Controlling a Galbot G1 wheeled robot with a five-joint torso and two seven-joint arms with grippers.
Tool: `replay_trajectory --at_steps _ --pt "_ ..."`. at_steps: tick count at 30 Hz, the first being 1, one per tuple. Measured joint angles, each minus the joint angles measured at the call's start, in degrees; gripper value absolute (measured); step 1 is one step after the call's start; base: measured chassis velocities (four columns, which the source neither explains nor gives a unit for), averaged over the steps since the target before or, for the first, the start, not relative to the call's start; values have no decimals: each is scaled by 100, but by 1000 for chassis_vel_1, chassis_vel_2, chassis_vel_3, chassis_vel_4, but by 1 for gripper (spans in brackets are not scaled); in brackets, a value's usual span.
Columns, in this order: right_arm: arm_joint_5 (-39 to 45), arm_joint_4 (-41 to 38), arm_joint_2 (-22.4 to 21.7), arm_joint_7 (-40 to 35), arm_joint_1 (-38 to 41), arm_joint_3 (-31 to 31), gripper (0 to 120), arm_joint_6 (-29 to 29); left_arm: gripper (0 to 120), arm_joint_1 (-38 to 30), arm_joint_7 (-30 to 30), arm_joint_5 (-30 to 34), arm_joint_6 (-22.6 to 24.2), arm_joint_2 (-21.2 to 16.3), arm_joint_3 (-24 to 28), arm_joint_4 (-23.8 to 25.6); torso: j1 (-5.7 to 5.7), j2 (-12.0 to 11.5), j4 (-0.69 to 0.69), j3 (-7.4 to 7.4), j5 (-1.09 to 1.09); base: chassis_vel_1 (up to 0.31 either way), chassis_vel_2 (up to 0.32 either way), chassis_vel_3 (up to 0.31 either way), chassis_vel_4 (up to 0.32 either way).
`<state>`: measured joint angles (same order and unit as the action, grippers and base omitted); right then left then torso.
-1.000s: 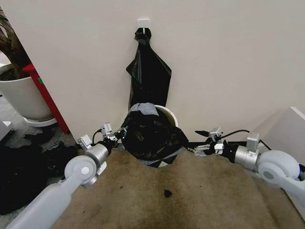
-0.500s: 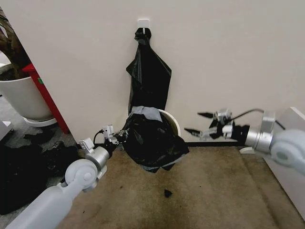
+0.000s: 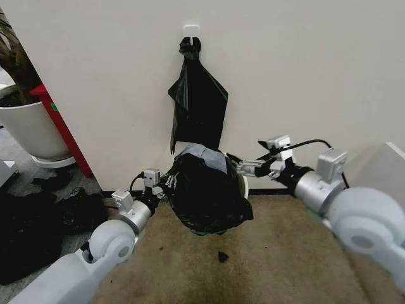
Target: Place the garbage bag over the trash bin.
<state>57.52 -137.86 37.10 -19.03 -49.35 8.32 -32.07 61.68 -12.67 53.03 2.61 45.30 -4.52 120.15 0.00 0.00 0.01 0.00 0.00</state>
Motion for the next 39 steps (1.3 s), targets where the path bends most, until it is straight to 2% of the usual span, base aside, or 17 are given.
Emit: replay_trajectory --at_steps 5,8,11,18,31,35,39 --pt "-822 75 238 259 53 -350 100 -154 5 -24 -29 24 49 -4 15 26 0 0 -1 0 -1 0 0 0 0" --pt "-1675 236 455 410 137 -700 100 -210 5 -67 -55 29 86 50 58 26 0 0 0 0 -1 0 0 0 0" --pt "-2138 395 502 492 255 -888 100 -217 5 -76 -53 22 89 78 65 24 0 0 0 0 0 0 0 0 0" --pt "-2756 635 526 793 306 -1004 100 -290 5 -57 -48 19 93 119 66 55 0 0 -1 0 1 0 0 0 0" --pt "-3380 1026 551 820 285 -982 100 -226 5 -112 -2 52 99 130 66 83 0 0 0 0 1 0 0 0 0" --pt "-3329 896 473 769 281 -878 100 -215 5 -114 64 23 99 132 65 28 0 0 -1 0 0 0 0 0 0" --pt "-2923 722 333 689 288 -625 100 -205 4 -46 224 -156 92 142 68 -57 0 0 -1 0 0 0 0 0 0"
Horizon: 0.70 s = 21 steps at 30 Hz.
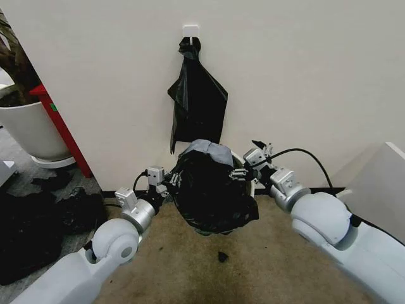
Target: Place the garbage bag over the trash bin.
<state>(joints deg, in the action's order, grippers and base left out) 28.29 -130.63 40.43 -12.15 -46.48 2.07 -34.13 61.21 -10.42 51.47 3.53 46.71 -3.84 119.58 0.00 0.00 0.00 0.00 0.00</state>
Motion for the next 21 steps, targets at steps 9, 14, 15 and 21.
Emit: replay_trajectory --at_steps 9,14,15,21 --pt "435 186 -159 -195 114 230 100 57 4 145 393 -354 -145 6 18 -93 0 0 0 0 1 0 0 0 0" --pt "909 549 -350 -34 290 266 100 244 4 250 672 -402 -276 -34 -13 -54 0 0 0 0 1 0 0 0 0" --pt "1101 674 -431 150 314 270 100 410 4 267 738 -393 -303 -42 -30 -38 0 0 0 0 2 0 0 0 0" --pt "1562 985 -644 638 355 302 100 721 4 292 885 -374 -328 -51 -61 -28 0 0 0 0 2 0 0 0 0"
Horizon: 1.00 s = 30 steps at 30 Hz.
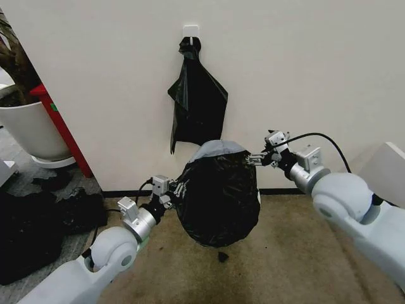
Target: Place the garbage bag over the trash bin.
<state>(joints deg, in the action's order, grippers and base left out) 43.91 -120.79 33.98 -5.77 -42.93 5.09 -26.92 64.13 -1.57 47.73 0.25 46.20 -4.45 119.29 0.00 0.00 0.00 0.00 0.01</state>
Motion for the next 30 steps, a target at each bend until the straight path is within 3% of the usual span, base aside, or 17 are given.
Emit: replay_trajectory --at_steps 3,7,17,24,30 --pt "478 205 -157 367 57 49 100 87 4 28 110 6 -10 -1 -9 5 0 0 -1 0 0 0 0 0 0" --pt "1880 1063 -454 1698 303 68 100 98 4 94 426 20 -74 14 -33 39 0 0 0 0 -1 0 0 0 0" --pt "3307 2101 -445 2616 139 -148 100 -120 4 302 982 20 -219 -70 -231 239 0 0 0 0 0 0 0 0 0" --pt "2914 2725 -504 3978 11 -151 100 -164 4 319 1127 177 -269 -57 -283 268 0 0 0 0 -1 0 0 0 0" --pt "2566 3027 -421 4242 -81 -202 100 -9 4 271 1094 543 -208 10 -260 260 0 0 0 0 0 0 0 0 0"
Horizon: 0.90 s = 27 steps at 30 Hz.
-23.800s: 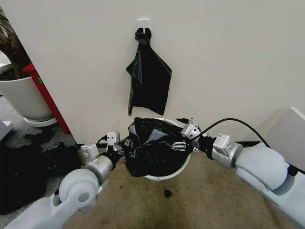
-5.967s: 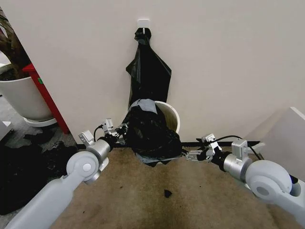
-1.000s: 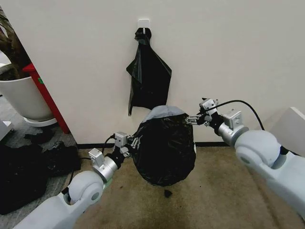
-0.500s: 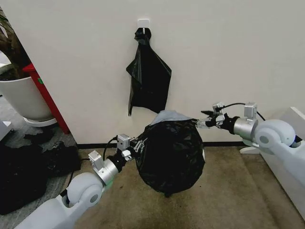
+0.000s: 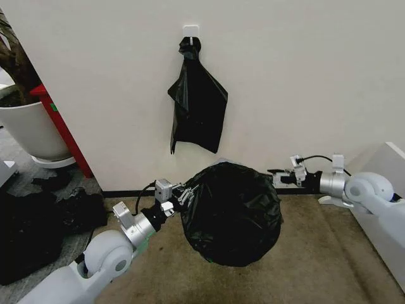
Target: Place the garbage bag over the trash bin.
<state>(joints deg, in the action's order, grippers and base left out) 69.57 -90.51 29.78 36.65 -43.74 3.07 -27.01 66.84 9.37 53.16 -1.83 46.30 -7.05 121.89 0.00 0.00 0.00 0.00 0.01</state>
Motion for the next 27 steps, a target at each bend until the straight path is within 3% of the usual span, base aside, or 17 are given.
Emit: replay_trajectory --at_steps 14,19,27 --pt "-203 399 226 59 -97 -10 100 394 4 -87 -411 1265 260 118 -27 -56 0 0 0 0 -1 0 0 0 0" --pt "109 301 203 146 -113 71 100 596 4 -178 -657 1995 397 202 -42 -295 0 0 1 0 -2 0 0 0 0" --pt "557 389 181 402 -167 162 100 582 4 -226 -755 2600 518 237 -91 -486 0 0 0 0 0 0 0 0 0"
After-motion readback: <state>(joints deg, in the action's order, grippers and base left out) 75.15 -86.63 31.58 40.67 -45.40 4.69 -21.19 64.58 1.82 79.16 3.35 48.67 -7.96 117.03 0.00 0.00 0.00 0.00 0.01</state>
